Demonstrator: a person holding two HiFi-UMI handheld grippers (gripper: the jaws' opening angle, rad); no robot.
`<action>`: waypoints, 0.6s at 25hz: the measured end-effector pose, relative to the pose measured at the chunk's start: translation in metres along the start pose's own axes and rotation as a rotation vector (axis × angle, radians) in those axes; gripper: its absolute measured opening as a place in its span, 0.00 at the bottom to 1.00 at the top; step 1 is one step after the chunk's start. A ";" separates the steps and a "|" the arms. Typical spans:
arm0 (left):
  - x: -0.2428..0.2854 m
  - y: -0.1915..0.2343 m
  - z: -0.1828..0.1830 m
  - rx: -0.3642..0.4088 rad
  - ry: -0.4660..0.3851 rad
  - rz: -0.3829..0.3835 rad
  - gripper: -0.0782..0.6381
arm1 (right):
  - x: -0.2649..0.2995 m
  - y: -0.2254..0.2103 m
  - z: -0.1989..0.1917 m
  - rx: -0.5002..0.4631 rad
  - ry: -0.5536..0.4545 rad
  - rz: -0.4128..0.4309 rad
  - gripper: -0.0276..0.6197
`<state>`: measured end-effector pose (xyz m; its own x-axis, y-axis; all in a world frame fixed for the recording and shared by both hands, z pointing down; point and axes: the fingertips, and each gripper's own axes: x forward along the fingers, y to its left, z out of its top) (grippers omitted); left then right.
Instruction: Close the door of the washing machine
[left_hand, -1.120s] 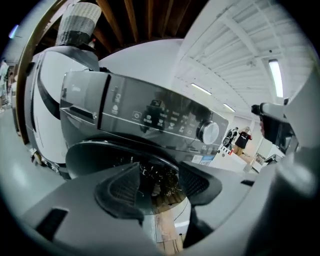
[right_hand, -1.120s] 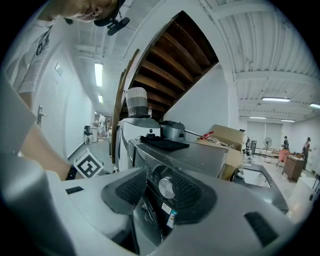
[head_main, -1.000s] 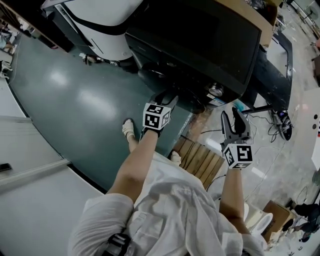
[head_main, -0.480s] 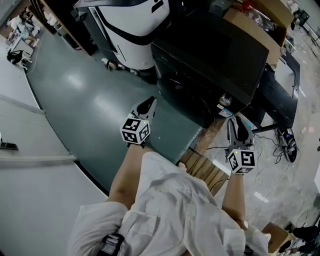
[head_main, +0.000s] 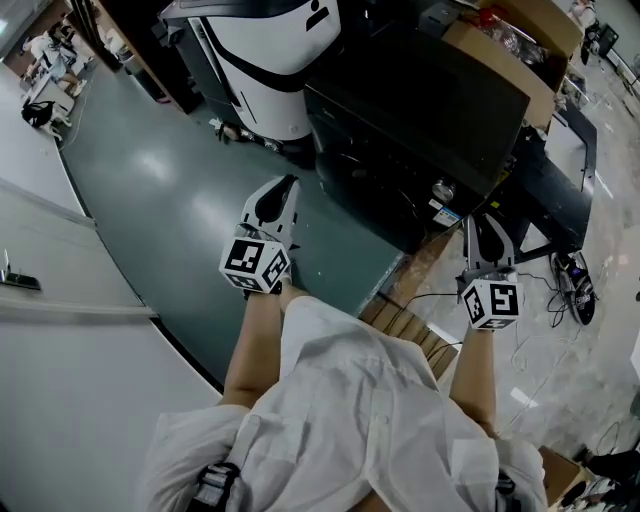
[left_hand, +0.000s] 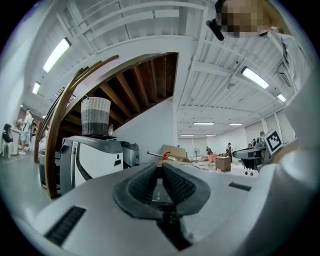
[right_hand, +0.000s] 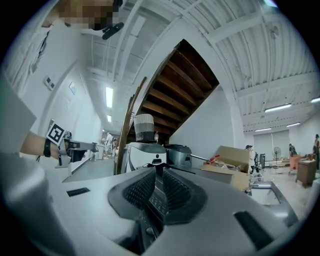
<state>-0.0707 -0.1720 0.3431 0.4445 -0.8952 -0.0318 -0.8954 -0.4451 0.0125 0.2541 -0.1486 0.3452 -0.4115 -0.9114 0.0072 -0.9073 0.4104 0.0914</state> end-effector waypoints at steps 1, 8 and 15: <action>-0.002 -0.002 0.004 0.002 -0.012 0.003 0.16 | -0.001 0.000 0.000 0.002 0.001 0.007 0.14; -0.006 -0.012 0.020 0.018 -0.036 0.001 0.14 | -0.004 -0.012 0.001 0.003 0.013 0.001 0.10; -0.008 -0.020 0.029 0.041 -0.039 0.010 0.14 | -0.002 -0.016 0.001 -0.024 0.022 0.009 0.09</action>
<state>-0.0570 -0.1558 0.3145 0.4345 -0.8978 -0.0711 -0.9006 -0.4337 -0.0277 0.2692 -0.1533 0.3423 -0.4177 -0.9081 0.0298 -0.9010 0.4182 0.1153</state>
